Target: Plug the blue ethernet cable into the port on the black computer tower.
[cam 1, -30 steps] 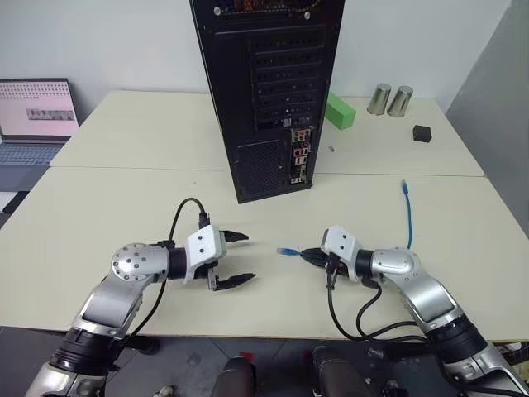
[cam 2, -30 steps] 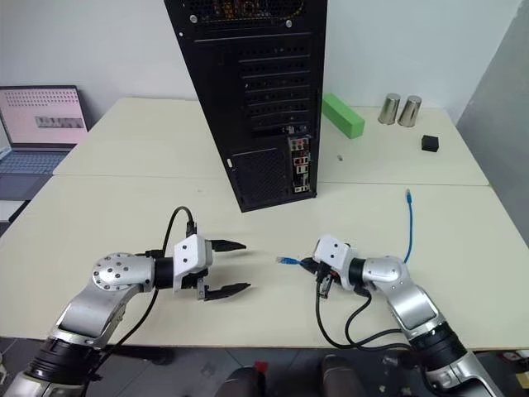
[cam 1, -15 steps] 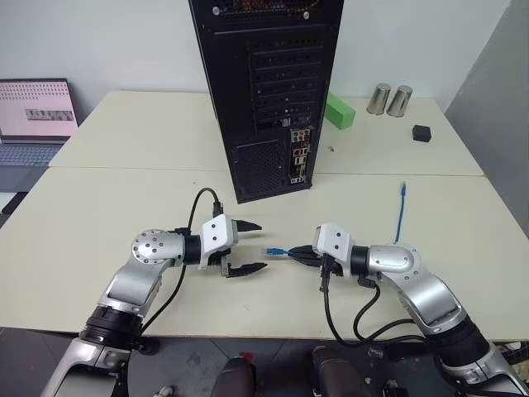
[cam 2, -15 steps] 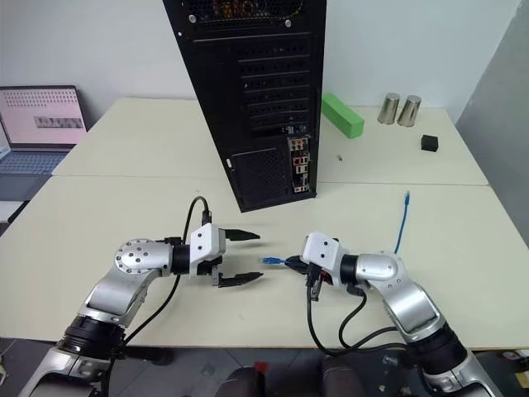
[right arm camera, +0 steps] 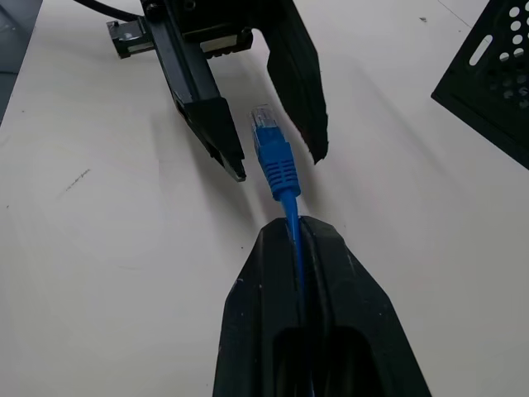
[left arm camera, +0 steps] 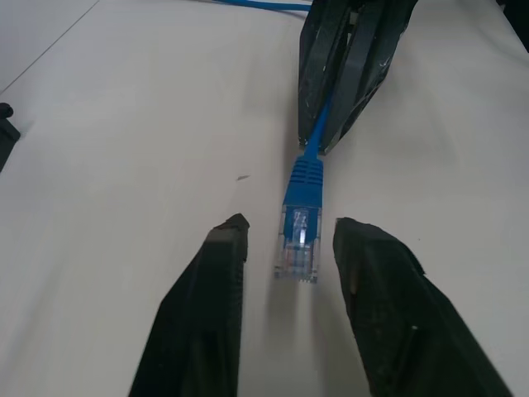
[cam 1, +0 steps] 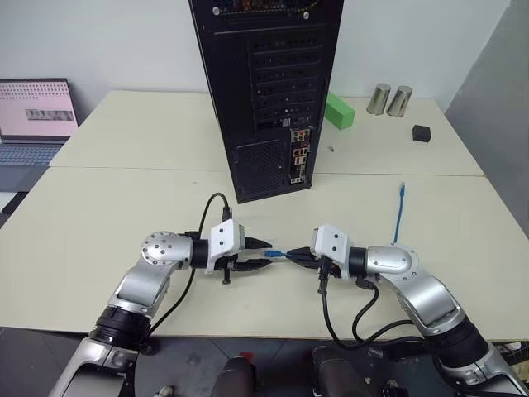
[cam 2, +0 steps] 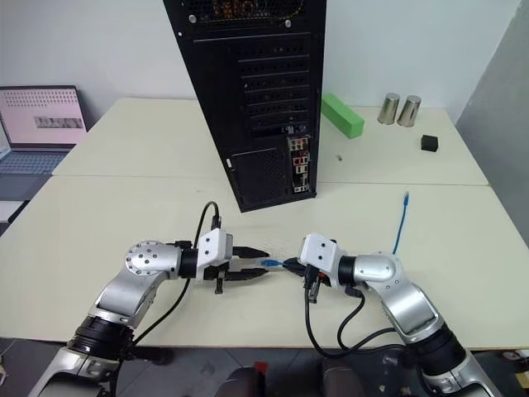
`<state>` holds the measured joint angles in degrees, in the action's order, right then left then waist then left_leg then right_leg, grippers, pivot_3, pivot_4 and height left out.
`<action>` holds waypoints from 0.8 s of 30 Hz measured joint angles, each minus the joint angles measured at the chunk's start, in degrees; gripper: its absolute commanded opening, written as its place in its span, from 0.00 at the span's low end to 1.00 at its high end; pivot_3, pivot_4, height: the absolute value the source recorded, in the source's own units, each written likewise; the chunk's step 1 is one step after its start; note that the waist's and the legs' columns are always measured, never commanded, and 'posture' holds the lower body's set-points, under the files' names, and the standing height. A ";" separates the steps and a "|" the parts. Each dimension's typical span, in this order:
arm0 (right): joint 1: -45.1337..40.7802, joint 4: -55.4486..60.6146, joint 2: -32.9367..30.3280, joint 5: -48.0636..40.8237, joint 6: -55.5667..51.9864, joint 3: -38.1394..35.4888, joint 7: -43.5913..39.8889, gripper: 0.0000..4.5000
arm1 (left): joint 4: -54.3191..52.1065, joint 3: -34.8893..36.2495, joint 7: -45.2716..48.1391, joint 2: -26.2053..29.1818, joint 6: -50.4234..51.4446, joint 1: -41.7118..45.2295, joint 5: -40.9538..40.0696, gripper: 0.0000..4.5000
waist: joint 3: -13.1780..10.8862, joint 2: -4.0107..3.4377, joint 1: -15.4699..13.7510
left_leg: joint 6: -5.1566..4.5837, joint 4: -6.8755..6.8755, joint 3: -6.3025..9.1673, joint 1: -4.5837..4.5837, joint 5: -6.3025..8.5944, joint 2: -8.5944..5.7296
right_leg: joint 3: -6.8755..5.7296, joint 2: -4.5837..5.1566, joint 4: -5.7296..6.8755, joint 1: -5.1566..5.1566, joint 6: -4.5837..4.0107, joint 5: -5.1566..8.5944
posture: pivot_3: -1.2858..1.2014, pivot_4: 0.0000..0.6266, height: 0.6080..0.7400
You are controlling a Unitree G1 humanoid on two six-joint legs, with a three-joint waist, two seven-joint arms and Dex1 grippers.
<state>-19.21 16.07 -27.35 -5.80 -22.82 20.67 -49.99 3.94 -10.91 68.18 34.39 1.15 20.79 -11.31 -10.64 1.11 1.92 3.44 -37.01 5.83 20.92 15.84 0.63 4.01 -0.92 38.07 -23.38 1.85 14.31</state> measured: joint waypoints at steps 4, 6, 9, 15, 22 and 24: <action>-0.28 -0.04 -0.07 0.07 0.00 0.00 0.10 0.00 | 0.00 -0.13 0.11 -0.04 0.00 0.02 0.05 0.07 | 0.00 0.00 0.01 | 0.00 0.00 0.00 0.00 0.00 -0.01 | 0.01 0.00 0.00 0.00 0.00 0.00 | 0.52 0.24 1.00; -0.50 -0.04 -0.14 0.07 0.00 0.00 0.08 0.00 | 0.00 -0.12 0.02 -0.04 -0.02 0.04 0.07 0.07 | 0.00 0.00 0.01 | 0.00 0.00 0.01 0.00 0.00 0.00 | 0.00 0.00 -0.01 0.00 0.00 0.00 | 0.52 0.24 1.00; -0.50 -0.04 -0.16 0.07 -0.01 0.03 0.01 0.00 | 0.00 -0.12 0.01 -0.04 -0.15 0.03 0.26 0.07 | 0.00 0.00 0.00 | 0.00 0.00 0.01 0.00 0.00 0.00 | 0.00 0.00 0.00 0.00 0.00 0.00 | 0.52 0.24 1.00; -1.15 0.03 -1.08 0.05 0.25 0.49 -1.16 0.23 | -0.07 -0.13 -0.08 -0.09 -0.43 0.02 0.64 0.07 | 0.00 0.00 0.00 | 0.00 0.00 0.01 0.00 0.00 -0.01 | -0.01 0.00 0.00 0.00 0.00 0.00 | 0.52 0.24 1.00; -0.85 6.59 -8.20 -6.49 -5.29 -4.30 -6.51 0.59 | -1.08 -0.16 -2.21 -1.04 -9.25 -1.26 3.77 0.07 | 0.00 0.00 -0.13 | 0.00 -0.01 0.05 0.04 0.00 -0.04 | -0.02 0.07 -0.06 0.03 0.00 0.00 | 0.52 0.24 1.00; -0.59 8.77 -8.98 -10.71 -9.31 -8.73 -6.67 0.71 | -1.27 -0.17 -2.87 -1.03 -13.22 -2.35 5.28 0.07 | 0.00 0.00 -0.13 | 0.00 0.00 0.06 0.01 0.00 -0.03 | -0.02 0.07 -0.07 0.05 0.00 0.00 | 0.52 0.24 1.00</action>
<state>-19.80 24.84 -36.33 -16.51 -32.13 11.94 -56.66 2.66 -11.08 65.31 33.36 -12.06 18.44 -6.03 -10.64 1.11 1.78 3.44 -37.00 5.89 20.93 15.85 0.60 3.99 -0.85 38.00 -23.33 1.84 14.30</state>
